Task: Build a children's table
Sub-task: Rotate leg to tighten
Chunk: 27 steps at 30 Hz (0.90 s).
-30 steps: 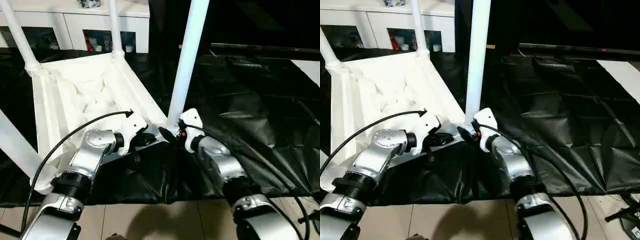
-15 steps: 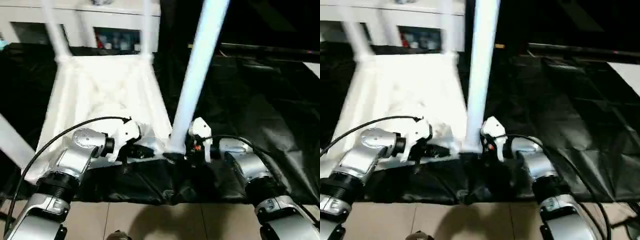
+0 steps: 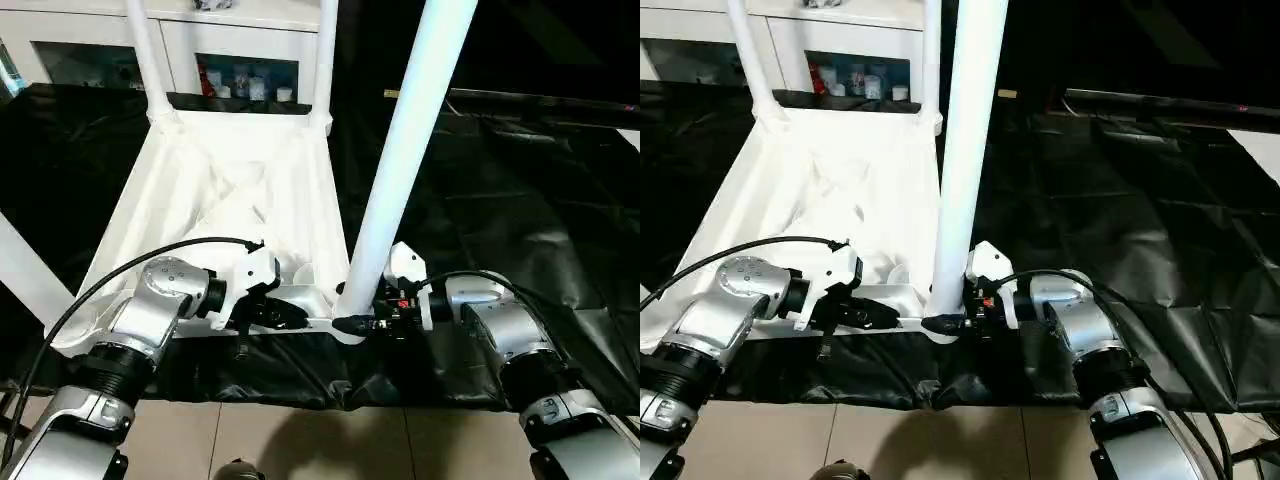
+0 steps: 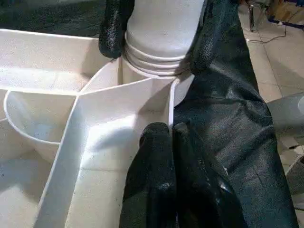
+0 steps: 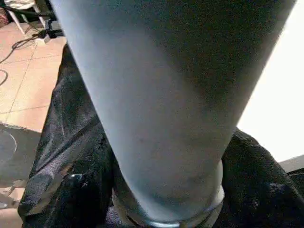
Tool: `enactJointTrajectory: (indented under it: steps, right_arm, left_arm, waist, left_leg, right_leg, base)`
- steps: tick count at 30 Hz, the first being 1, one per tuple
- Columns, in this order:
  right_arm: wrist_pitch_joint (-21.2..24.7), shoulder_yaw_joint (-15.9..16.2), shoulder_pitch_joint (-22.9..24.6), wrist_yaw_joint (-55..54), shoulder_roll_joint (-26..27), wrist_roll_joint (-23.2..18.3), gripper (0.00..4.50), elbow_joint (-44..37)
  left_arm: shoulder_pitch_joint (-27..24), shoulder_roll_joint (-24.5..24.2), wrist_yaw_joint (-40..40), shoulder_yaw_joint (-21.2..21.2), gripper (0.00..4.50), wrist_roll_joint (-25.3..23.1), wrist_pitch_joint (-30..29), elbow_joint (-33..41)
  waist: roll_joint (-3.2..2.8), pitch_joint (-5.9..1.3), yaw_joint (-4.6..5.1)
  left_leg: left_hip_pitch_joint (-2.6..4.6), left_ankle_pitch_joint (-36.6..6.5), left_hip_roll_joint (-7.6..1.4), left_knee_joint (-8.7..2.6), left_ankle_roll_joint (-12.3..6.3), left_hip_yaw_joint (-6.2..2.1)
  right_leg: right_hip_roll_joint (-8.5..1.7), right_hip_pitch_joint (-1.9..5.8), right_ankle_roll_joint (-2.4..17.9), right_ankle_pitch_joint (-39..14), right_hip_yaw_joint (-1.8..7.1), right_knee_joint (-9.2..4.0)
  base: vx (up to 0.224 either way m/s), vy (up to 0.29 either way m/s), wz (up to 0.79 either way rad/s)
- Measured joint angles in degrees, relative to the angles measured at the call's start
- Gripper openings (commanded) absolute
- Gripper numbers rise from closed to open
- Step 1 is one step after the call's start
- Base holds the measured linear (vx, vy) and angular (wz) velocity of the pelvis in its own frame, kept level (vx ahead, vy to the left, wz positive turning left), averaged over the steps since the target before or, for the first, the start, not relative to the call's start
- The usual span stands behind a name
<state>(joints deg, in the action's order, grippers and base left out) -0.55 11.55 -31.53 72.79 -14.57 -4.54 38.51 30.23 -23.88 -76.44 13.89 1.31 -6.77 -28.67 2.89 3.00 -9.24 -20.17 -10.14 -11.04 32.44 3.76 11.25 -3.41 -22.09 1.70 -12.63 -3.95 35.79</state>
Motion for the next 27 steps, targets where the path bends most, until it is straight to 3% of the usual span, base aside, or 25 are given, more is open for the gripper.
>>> enactJointTrajectory:
  steps: [2,7,10,14,16,17,23,27]
  right_arm:
    - [0.04,-0.96,0.05,-3.16,0.77,0.43,2.7,0.46]
    - [0.44,-6.11,-0.54,-22.47,7.14,1.25,2.68,4.79]
    - [1.0,-7.27,-2.43,-33.01,10.11,2.09,2.67,7.27]
    - [1.55,-8.9,-4.34,-42.98,13.5,2.96,2.67,9.63]
    - [0.96,-8.96,-4.56,-44.87,14.05,3.02,2.67,10.09]
    - [0.48,-8.97,-4.56,-45.18,14.17,3.08,3.02,10.24]
    - [-0.78,-8.9,-4.53,-44.3,14.13,4.48,3.73,10.64]
    - [-0.84,-7.73,-4.07,-39.28,12.22,4.95,3.81,9.36]
  left_arm:
    - [0.0,0.59,2.38,-0.42,0.0,-0.21,-0.72,-0.1]
    - [1.06,4.5,13.33,-2.53,0.0,-2.94,-3.11,-1.68]
    - [1.91,6.83,18.81,-2.94,0.0,-3.95,-4.7,-2.7]
    - [2.59,9.01,24.07,-3.39,0.0,-5.45,-5.96,-2.94]
    - [2.64,9.41,24.94,-3.45,0.0,-5.58,-6.12,-2.94]
    - [2.65,9.46,24.98,-3.5,0.0,-5.62,-6.13,-2.93]
    - [2.63,9.48,24.72,-3.49,0.0,-5.73,-5.78,-2.9]
    - [2.51,8.95,23.04,-3.46,0.0,-5.71,-5.4,-2.5]
  waist:
    - [0.0,0.0,0.1]
    - [0.12,-0.06,1.79]
    - [0.07,-0.1,2.81]
    - [-0.01,-0.16,2.95]
    - [-0.03,-0.18,2.88]
    - [-0.05,-0.18,2.9]
    - [-0.06,-0.17,2.94]
    - [-0.1,-0.14,2.92]
  left_leg:
    - [0.06,0.02,-0.01,0.06,0.02,0.0]
    - [0.22,0.16,-0.02,0.1,0.24,-0.04]
    - [0.26,0.19,-0.01,0.1,0.3,-0.05]
    - [0.24,0.18,-0.01,0.02,0.29,-0.05]
    - [0.22,0.17,0.0,-0.05,0.28,-0.05]
    - [0.21,0.16,0.01,-0.08,0.27,-0.05]
    - [0.18,0.15,0.01,-0.07,0.25,-0.05]
    - [0.13,0.11,0.01,-0.12,0.19,-0.05]
  right_leg:
    - [0.0,0.0,0.01,0.01,0.01,0.12]
    - [0.0,0.06,0.02,0.06,0.04,0.25]
    - [0.0,0.06,0.02,0.1,0.07,0.24]
    - [0.01,0.05,0.03,0.1,0.06,0.24]
    - [0.01,0.04,0.02,0.09,0.05,0.17]
    - [0.01,0.04,0.02,0.09,0.05,0.14]
    - [0.01,0.04,0.02,0.1,0.06,0.09]
    - [0.01,0.02,0.02,0.09,0.04,0.02]
  base:
    - [0.0,0.0,0.0]
    - [0.0,0.0,0.0]
    - [0.0,0.0,0.0]
    - [0.0,0.0,0.0]
    - [0.0,0.0,0.0]
    - [0.0,0.0,0.0]
    - [0.0,0.0,0.0]
    - [0.0,0.0,0.0]
